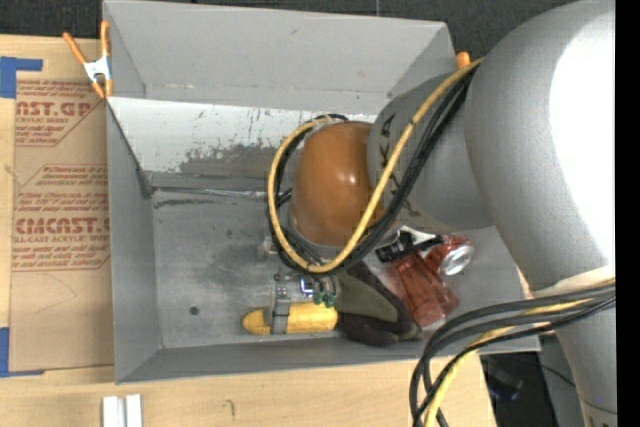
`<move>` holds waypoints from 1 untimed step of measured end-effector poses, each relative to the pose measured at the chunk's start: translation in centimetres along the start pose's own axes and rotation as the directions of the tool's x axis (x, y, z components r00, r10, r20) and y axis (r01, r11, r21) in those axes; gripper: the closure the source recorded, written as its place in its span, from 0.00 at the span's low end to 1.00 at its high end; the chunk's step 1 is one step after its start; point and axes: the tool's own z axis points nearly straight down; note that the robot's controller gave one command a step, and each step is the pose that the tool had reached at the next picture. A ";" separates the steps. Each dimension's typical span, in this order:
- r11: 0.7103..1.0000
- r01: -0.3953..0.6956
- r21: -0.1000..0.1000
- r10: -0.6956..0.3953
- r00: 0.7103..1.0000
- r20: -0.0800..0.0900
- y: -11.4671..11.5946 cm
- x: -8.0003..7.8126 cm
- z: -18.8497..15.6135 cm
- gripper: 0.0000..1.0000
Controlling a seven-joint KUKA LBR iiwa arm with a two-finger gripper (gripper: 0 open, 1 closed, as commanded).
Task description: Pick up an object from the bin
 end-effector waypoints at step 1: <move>0.991 0.134 -0.004 -0.134 0.991 0.005 -2.3 -0.6 0.5 0.00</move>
Offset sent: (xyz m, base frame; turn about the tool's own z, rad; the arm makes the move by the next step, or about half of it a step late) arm -0.0140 -0.0765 -0.0095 -0.2836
